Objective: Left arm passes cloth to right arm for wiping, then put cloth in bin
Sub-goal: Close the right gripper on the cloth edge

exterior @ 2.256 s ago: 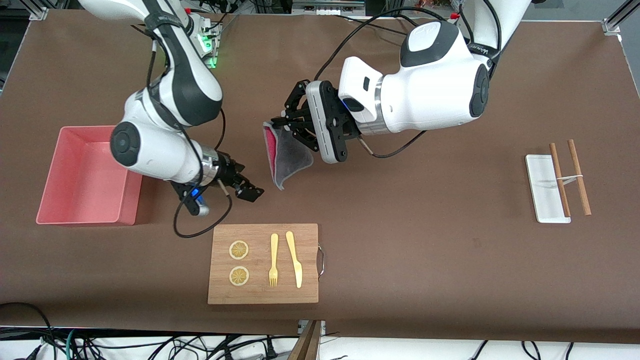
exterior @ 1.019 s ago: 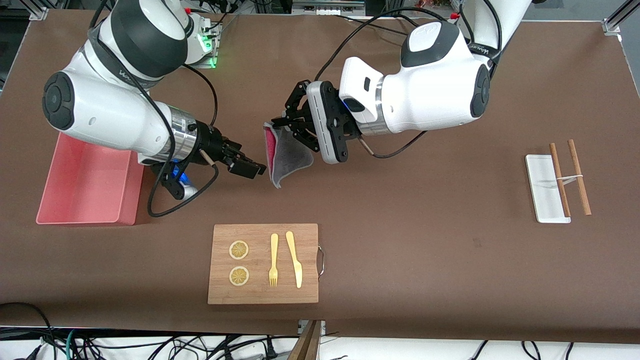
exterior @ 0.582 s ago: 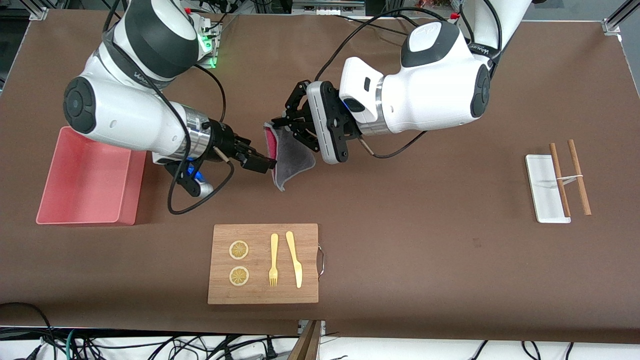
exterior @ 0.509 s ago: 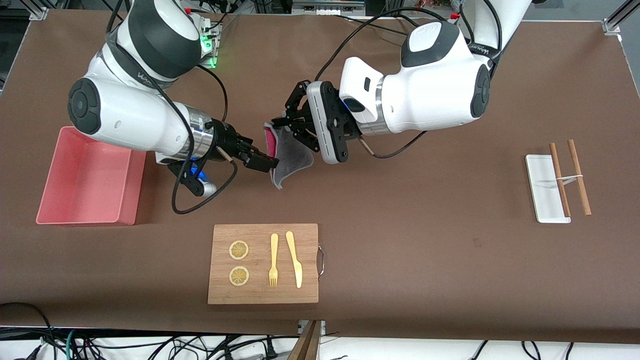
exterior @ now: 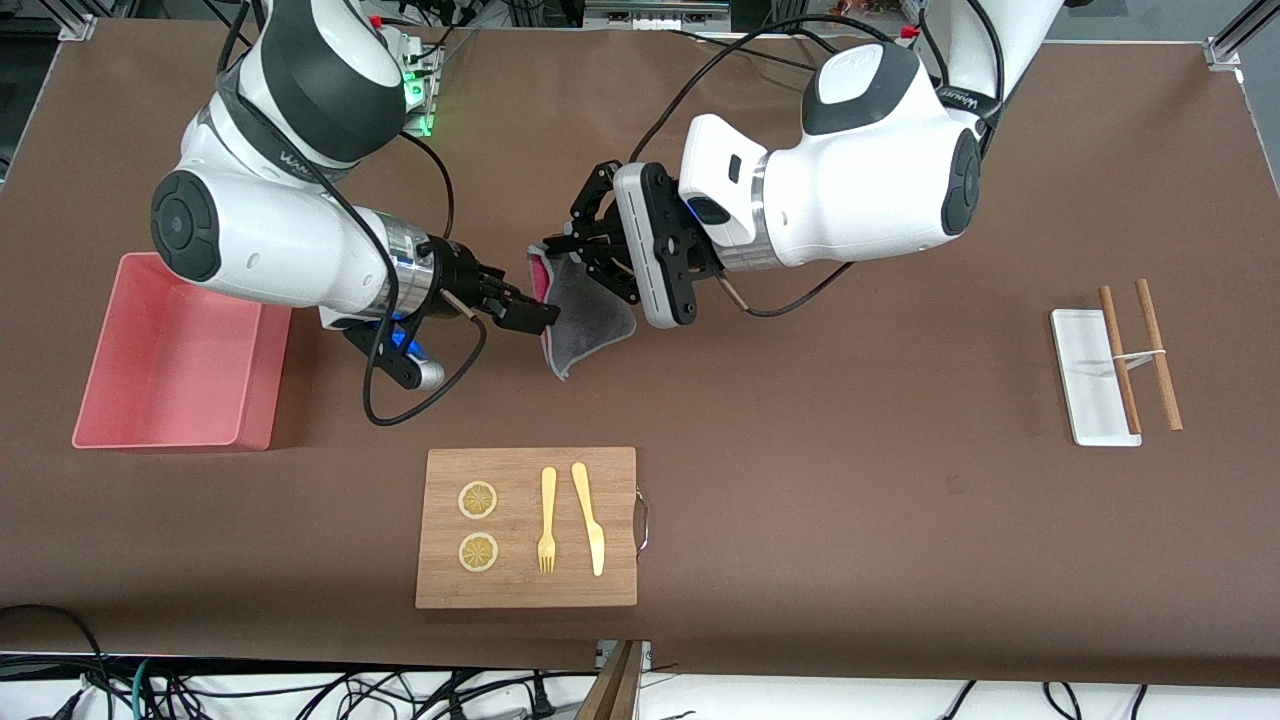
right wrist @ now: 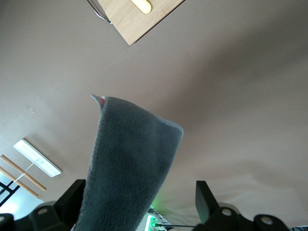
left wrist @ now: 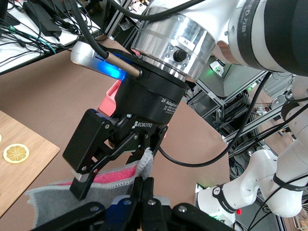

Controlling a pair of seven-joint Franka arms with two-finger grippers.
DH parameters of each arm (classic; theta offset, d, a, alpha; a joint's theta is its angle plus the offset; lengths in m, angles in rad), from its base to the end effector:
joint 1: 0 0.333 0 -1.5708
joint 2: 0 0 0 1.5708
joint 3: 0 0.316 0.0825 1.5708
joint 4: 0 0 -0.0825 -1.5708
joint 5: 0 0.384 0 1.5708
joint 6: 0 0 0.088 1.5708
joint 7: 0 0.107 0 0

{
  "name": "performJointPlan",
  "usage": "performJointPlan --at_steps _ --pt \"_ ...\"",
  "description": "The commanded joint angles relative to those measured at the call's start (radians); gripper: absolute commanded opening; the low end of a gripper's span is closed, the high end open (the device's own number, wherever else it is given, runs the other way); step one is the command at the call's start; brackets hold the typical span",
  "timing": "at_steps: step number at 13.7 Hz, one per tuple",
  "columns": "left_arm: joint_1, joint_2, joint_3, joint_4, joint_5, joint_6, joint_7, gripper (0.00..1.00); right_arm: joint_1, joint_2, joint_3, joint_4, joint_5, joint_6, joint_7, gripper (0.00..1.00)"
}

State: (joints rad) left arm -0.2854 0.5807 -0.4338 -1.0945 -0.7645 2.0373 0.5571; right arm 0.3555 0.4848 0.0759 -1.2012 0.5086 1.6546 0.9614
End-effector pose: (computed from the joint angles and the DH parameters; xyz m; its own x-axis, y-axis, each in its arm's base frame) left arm 0.6016 -0.4397 0.5758 0.6449 -0.4665 0.6054 -0.7521 -0.2469 0.6110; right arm 0.6185 0.3241 0.5171 0.7768 -0.4447 -0.4459 -0.5878 -0.7661 -0.2598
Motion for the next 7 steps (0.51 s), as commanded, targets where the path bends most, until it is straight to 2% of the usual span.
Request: performJointPlan --at_steps 1,3,7 --pt "0.003 -0.005 0.001 0.002 -0.032 0.001 0.029 0.00 -0.006 0.001 -0.001 0.012 0.010 -0.025 -0.024 1.00" --pt "0.005 -0.005 0.001 0.002 -0.032 0.001 0.029 0.00 -0.006 0.000 -0.028 0.012 0.019 -0.038 -0.032 1.00" --pt "0.005 -0.005 0.001 0.002 -0.032 0.001 0.029 0.00 -0.018 -0.005 -0.034 0.014 0.019 -0.070 -0.052 1.00"
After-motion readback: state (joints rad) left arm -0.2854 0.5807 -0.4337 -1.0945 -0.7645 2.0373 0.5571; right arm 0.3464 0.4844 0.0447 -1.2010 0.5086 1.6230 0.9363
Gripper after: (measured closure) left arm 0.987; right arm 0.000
